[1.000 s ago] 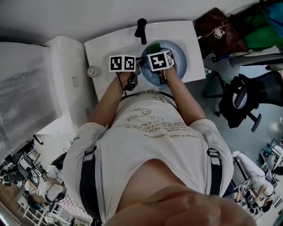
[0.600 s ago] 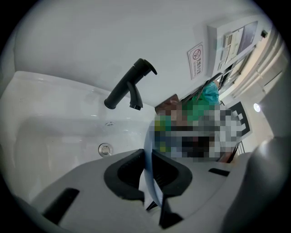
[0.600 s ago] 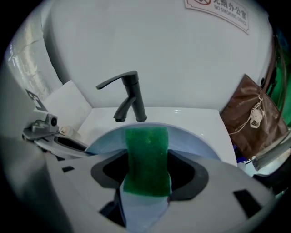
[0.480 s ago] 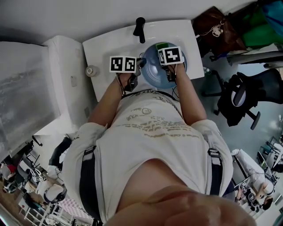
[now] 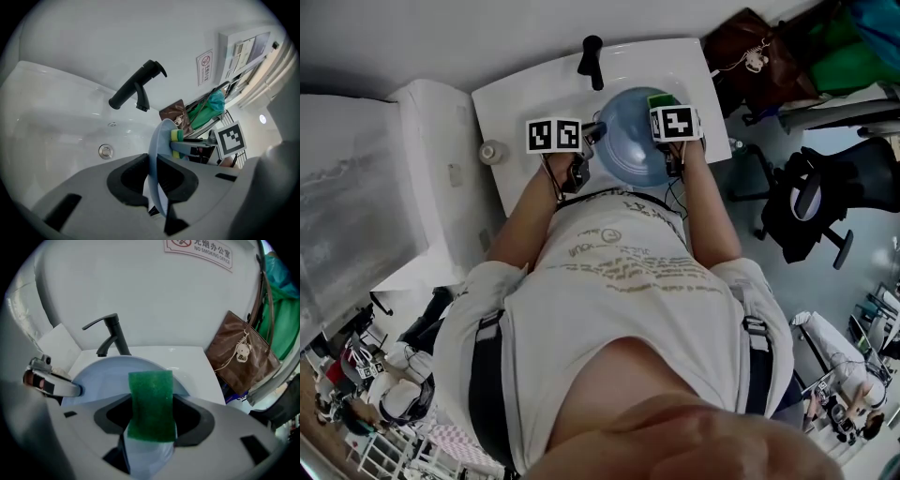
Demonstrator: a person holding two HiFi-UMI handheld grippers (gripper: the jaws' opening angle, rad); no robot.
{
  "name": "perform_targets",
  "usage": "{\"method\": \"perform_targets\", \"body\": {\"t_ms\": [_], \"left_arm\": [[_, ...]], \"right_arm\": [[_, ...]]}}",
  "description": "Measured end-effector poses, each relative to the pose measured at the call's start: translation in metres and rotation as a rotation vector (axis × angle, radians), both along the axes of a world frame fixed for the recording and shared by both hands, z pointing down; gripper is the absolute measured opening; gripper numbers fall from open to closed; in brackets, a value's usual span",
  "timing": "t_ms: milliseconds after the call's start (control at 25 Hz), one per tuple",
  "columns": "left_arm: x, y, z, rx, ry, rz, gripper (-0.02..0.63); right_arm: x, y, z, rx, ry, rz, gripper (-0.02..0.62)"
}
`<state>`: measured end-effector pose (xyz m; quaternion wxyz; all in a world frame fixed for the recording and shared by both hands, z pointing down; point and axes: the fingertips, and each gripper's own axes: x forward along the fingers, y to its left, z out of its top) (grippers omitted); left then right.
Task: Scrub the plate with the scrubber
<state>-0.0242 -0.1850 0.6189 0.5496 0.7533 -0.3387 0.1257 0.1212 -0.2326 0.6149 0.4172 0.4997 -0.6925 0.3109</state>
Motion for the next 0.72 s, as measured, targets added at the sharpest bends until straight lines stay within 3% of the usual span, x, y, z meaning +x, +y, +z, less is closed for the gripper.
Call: {"method": "perform_targets", "body": {"t_ms": [320, 720], "left_arm": [[-0.004, -0.003, 0.002, 0.004, -0.014, -0.032, 0.043], [-0.02, -0.016, -0.002, 0.034, -0.02, -0.137, 0.043]], "right_arm": [[0.011, 0.016, 0.004, 0.013, 0.058, -0.042, 0.262], [0.018, 0.044, 0.007, -0.027, 0.166, -0.102, 0.261]]}}
